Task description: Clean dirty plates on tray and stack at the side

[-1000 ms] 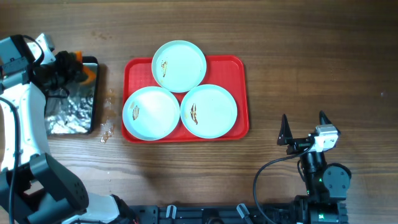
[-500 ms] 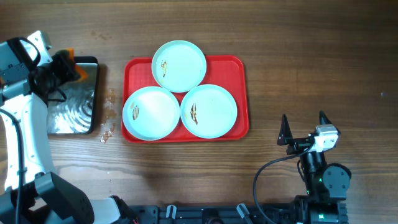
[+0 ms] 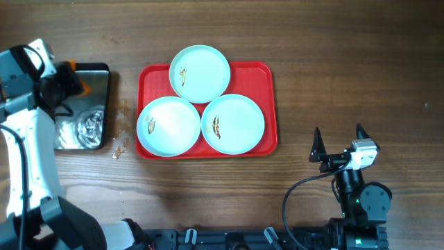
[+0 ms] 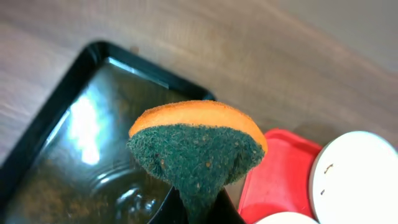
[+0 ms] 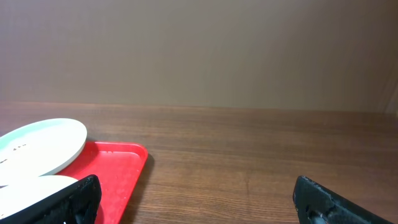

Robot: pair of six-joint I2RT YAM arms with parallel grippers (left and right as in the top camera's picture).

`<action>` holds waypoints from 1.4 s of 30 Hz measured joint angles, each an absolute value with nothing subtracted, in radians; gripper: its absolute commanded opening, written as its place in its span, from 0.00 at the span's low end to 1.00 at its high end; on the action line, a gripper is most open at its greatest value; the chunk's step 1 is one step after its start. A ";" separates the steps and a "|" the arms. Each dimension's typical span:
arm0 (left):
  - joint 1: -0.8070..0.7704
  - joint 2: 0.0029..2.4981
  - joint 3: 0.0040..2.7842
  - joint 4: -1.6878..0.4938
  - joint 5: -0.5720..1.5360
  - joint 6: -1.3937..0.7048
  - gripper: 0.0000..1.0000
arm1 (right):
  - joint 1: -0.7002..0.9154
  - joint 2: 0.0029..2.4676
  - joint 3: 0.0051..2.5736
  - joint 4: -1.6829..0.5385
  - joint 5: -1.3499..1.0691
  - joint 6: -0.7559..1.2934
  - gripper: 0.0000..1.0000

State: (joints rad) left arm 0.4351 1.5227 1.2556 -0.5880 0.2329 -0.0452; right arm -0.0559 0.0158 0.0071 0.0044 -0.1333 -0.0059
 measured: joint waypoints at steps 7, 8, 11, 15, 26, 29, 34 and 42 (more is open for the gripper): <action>0.435 1.710 1.229 -0.606 0.114 -0.045 0.04 | -0.056 0.016 0.007 0.004 -0.133 -0.006 1.00; 0.435 1.708 1.226 -0.609 0.095 -0.045 0.04 | -0.056 0.016 0.007 0.004 -0.133 -0.006 1.00; 0.435 1.656 1.226 -0.601 0.057 -0.045 0.04 | -0.056 0.016 0.007 0.004 -0.133 -0.006 1.00; 0.435 1.593 1.226 -0.593 0.049 -0.045 0.04 | -0.056 0.016 0.007 0.004 -0.133 -0.006 1.00; 0.435 1.613 1.185 -0.550 0.015 -0.045 0.04 | -0.056 0.016 0.007 0.004 -0.133 -0.006 1.00; 0.443 1.574 1.203 -0.529 0.015 -0.045 0.04 | -0.056 0.016 0.007 0.004 -0.133 -0.006 1.00; 0.467 1.708 1.204 -0.551 0.008 -0.045 0.04 | -0.056 0.016 0.007 0.004 -0.133 -0.006 1.00; 0.467 1.639 1.220 -0.515 0.077 -0.045 0.04 | -0.056 0.016 0.007 0.004 -0.133 -0.006 1.00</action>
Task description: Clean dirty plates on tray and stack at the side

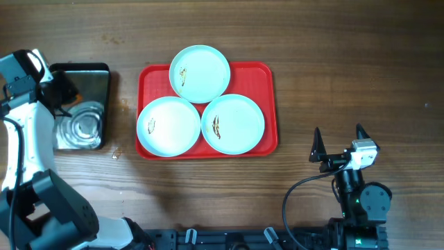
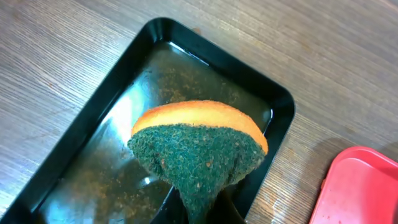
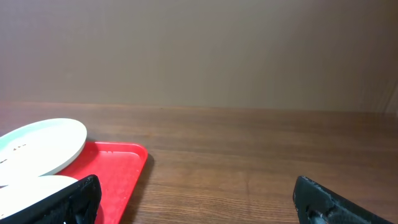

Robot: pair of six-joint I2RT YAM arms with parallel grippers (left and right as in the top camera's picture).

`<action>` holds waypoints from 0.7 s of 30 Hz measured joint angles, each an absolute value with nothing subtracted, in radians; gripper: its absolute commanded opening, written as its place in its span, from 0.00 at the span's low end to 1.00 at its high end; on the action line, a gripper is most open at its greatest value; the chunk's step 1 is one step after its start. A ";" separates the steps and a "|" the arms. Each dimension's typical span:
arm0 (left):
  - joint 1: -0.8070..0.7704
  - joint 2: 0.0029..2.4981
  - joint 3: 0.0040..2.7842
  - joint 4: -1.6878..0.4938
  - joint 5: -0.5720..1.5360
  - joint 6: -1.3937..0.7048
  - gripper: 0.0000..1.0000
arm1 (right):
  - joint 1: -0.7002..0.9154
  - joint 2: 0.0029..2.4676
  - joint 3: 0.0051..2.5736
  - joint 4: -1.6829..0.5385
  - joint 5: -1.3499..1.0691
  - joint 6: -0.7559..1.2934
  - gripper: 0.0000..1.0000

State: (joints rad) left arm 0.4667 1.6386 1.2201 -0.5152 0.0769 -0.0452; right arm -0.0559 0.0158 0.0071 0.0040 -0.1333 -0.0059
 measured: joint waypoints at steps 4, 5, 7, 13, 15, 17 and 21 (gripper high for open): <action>0.467 1.739 1.203 -0.541 0.076 -0.045 0.04 | -0.056 0.016 0.007 0.004 -0.133 -0.006 1.00; 0.467 1.743 1.196 -0.552 0.076 -0.045 0.04 | -0.056 0.016 0.007 0.004 -0.133 -0.006 1.00; 0.467 1.715 1.196 -0.555 0.076 -0.045 0.04 | -0.056 0.016 0.007 0.004 -0.133 -0.006 1.00; 0.467 1.462 1.238 -0.550 0.076 -0.045 0.04 | -0.056 0.016 0.007 0.004 -0.133 -0.006 1.00; 0.467 1.553 1.203 -0.575 0.076 -0.045 0.04 | -0.056 0.016 0.007 0.004 -0.133 -0.006 1.00; 0.467 1.654 1.163 -0.632 0.076 -0.045 0.04 | -0.056 0.016 0.007 0.004 -0.133 -0.006 1.00; 0.468 1.617 1.166 -0.690 0.099 -0.085 0.04 | -0.056 0.016 0.007 0.004 -0.133 -0.006 1.00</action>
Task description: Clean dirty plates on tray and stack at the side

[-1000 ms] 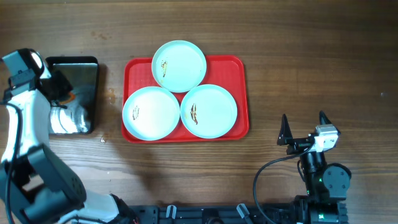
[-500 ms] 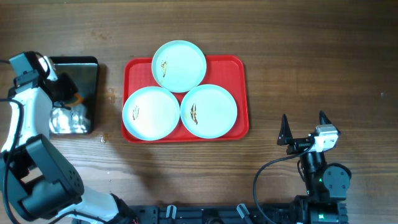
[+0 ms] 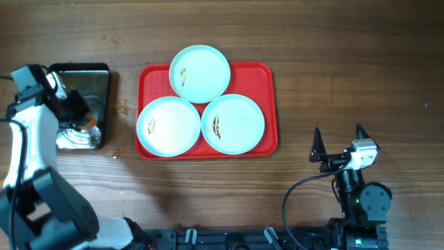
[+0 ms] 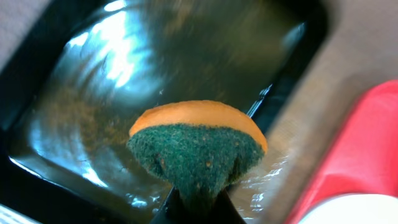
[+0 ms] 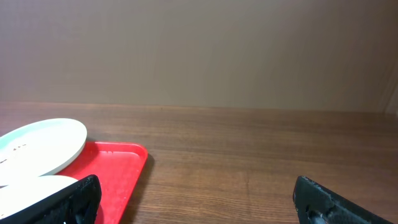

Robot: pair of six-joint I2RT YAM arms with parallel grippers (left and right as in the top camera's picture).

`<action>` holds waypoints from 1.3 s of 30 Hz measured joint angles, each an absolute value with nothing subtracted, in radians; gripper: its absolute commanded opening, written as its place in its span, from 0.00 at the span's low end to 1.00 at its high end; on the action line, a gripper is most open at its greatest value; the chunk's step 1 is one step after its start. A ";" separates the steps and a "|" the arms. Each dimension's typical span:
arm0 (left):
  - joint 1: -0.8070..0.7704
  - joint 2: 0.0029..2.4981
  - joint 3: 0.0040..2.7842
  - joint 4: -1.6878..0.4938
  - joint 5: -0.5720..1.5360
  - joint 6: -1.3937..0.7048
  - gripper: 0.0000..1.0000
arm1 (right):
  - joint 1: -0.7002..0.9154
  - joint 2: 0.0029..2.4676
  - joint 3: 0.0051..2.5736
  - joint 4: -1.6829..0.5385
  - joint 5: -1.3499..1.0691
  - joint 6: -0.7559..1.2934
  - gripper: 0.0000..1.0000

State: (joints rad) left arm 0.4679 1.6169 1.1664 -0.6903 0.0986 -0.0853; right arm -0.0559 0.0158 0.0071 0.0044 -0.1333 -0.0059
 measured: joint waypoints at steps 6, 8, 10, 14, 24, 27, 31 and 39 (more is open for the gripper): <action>0.472 1.241 1.282 -0.724 0.265 -0.233 0.04 | -0.056 0.016 0.007 0.004 -0.133 -0.006 1.00; 0.470 1.209 1.284 -0.806 0.346 -0.275 0.04 | -0.056 0.016 0.007 0.004 -0.133 -0.006 1.00; 0.460 1.228 1.281 -0.895 0.485 -0.308 0.04 | -0.056 0.016 0.007 0.004 -0.133 -0.006 1.00; 0.344 1.243 1.272 -1.021 0.675 -0.331 0.04 | -0.056 0.016 0.007 0.004 -0.133 -0.006 1.00; -0.056 1.430 1.155 -0.912 0.268 -0.381 0.04 | -0.056 0.016 0.007 0.004 -0.133 -0.006 1.00; -0.108 1.538 1.124 -0.834 0.232 -0.388 0.04 | -0.056 0.016 0.007 0.004 -0.133 -0.006 1.00; -0.162 1.716 1.118 -0.825 0.222 -0.388 0.04 | -0.056 0.016 0.007 0.004 -0.133 -0.006 1.00; -0.173 1.829 1.114 -0.818 0.105 -0.389 0.04 | -0.054 0.017 0.006 0.121 -0.520 0.772 1.00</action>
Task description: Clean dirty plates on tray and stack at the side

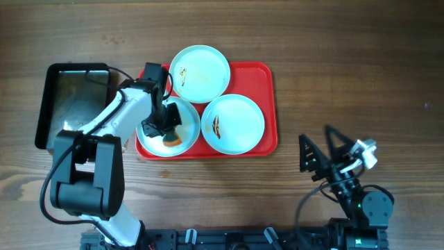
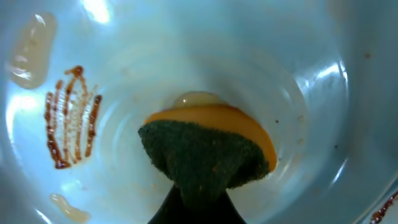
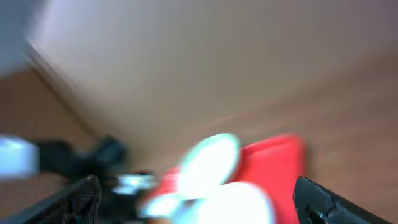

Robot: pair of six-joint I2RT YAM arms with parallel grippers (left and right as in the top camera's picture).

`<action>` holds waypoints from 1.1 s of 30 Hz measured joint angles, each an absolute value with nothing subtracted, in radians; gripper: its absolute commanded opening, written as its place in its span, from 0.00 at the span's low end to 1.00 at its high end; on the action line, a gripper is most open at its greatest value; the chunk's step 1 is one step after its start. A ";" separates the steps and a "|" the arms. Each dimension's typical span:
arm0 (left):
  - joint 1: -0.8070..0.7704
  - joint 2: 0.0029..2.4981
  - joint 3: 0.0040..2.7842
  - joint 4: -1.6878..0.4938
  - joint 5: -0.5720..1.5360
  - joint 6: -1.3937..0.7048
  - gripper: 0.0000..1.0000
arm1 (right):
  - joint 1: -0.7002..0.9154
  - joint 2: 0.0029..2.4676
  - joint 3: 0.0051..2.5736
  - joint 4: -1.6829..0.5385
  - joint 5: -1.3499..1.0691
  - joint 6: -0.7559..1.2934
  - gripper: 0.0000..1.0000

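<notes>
Three pale blue plates lie on the red tray [image 1: 270, 104]: a back plate [image 1: 200, 73], a front-right plate [image 1: 233, 123] and a front-left plate [image 1: 189, 119]. All three carry brown sauce marks. My left gripper [image 1: 166, 128] is down in the front-left plate, shut on an orange and green sponge [image 1: 173, 140]. In the left wrist view the sponge [image 2: 205, 155] presses on the plate's floor beside a sauce stain [image 2: 71, 124], with wet smears around it. My right gripper [image 1: 320, 149] stands open over bare wood right of the tray, holding nothing.
A black tray [image 1: 69, 97] with water lies at the left of the red tray. The right wrist view is blurred by motion; the red tray [image 3: 280, 155] and plates show in it only as smears. Bare wood lies right of the red tray.
My left gripper with the sponge has moved from the black water tray to the inside of the front-left plate. The right arm has shifted and turned; its view is now blurred.
My left gripper held the sponge above the black tray's right edge, then over the tray's water, then down at the water. Now the sponge rests in the front-left plate. The right arm stayed still and open until now, when it has moved.
</notes>
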State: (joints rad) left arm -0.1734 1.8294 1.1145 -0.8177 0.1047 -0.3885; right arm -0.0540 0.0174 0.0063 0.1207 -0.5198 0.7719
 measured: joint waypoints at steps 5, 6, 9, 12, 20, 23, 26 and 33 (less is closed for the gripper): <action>-0.124 1.829 1.114 -0.787 0.069 -0.391 0.36 | -0.054 0.041 0.072 0.461 -0.614 1.177 1.00; -0.120 1.829 1.114 -0.783 0.064 -0.399 0.44 | -0.054 0.078 0.127 0.380 -0.641 1.172 1.00; -0.117 1.829 1.114 -0.773 0.057 -0.401 0.49 | -0.054 0.331 0.408 0.137 -0.787 1.016 1.00; -0.117 1.829 1.116 -0.779 0.050 -0.402 0.48 | -0.053 0.726 0.850 -0.318 -0.945 0.707 1.00; -0.006 1.683 1.174 -0.894 0.093 -0.402 0.45 | 0.333 1.442 1.584 -1.052 -0.601 0.223 1.00; 0.056 1.664 1.177 -0.923 0.199 -0.366 0.50 | 0.407 1.531 1.605 -0.867 -0.564 0.302 0.90; 0.094 1.664 1.177 -0.940 0.272 -0.326 0.50 | 0.558 1.703 1.623 -0.849 -0.453 0.344 0.84; 0.098 1.664 1.178 -0.944 0.266 -0.308 0.67 | 0.618 1.994 1.675 -0.781 -0.357 0.369 0.38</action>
